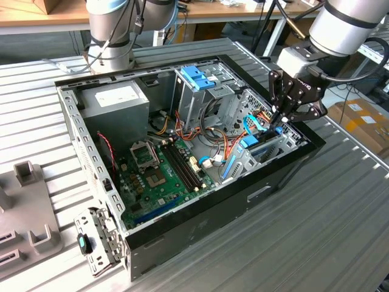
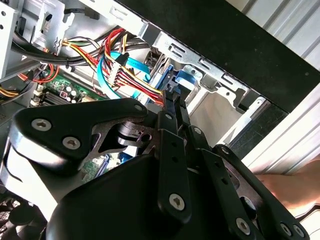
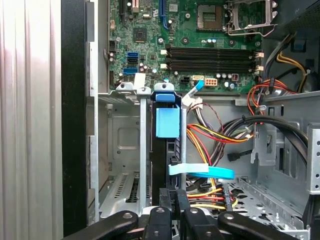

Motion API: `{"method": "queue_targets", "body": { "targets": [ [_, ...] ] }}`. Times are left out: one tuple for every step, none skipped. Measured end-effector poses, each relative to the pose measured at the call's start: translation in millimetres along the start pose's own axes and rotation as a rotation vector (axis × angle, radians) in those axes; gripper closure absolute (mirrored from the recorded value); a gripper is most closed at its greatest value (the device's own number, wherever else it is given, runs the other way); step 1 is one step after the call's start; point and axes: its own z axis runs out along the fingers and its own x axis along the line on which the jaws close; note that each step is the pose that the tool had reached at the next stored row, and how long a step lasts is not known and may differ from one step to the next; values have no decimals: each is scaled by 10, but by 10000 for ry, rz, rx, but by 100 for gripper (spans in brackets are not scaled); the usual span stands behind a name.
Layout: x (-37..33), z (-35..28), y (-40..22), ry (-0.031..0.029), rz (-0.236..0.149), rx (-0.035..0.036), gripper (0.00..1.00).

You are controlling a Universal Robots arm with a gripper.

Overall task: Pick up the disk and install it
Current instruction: 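Insert the second disk wire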

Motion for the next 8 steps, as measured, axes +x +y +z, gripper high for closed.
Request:
{"method": "queue_targets", "body": {
  "targets": [
    [0, 0, 0, 1, 0, 0, 84],
    [0, 2, 0, 1, 0, -20, 84],
    [1, 7, 1, -23, -6, -97, 84],
    [0, 7, 1, -28, -8, -115, 84],
    [0, 8, 1, -29, -9, -117, 84],
    [0, 8, 0, -28, -10, -120, 84],
    [0, 7, 0, -28, -11, -121, 84],
    [0, 7, 0, -27, -10, -122, 84]
  ]
}}
